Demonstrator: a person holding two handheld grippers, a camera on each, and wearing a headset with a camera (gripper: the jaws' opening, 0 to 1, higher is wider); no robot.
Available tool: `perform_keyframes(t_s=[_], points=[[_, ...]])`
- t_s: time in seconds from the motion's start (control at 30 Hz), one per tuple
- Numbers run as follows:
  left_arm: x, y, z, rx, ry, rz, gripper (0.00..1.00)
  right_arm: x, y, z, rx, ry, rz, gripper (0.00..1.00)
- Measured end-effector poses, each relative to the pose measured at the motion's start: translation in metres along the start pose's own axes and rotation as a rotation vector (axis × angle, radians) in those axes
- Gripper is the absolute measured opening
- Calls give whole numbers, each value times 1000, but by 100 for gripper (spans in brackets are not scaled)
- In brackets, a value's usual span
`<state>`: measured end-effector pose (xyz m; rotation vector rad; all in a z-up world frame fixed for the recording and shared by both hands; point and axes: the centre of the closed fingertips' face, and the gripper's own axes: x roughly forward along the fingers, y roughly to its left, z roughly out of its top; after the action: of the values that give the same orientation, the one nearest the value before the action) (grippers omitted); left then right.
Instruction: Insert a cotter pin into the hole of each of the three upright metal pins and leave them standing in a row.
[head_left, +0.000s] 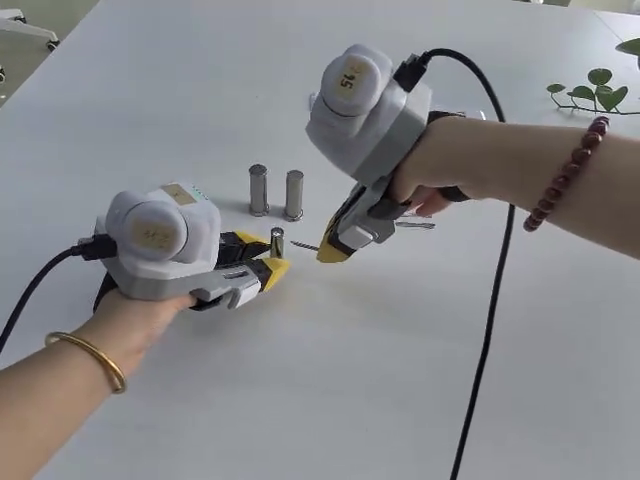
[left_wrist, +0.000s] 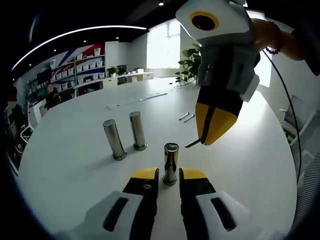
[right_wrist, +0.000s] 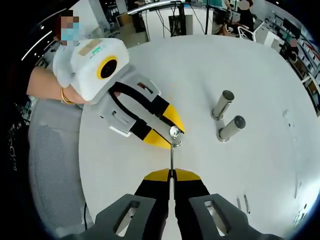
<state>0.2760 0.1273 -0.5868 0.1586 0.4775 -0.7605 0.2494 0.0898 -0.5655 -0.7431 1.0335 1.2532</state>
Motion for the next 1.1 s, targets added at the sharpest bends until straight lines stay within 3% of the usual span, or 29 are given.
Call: perform_keyframes(t_s=[0.47, 0.73, 1.1], points=[[5, -1, 0, -17, -16, -1, 7, 2, -4, 8, -10, -3, 1, 0], [7, -1, 0, -13, -20, 28, 7, 2, -6, 11, -12, -13, 3, 0], [9, 1, 0, -42, -18, 97, 7, 5, -11, 15, -81, -10, -21, 0]])
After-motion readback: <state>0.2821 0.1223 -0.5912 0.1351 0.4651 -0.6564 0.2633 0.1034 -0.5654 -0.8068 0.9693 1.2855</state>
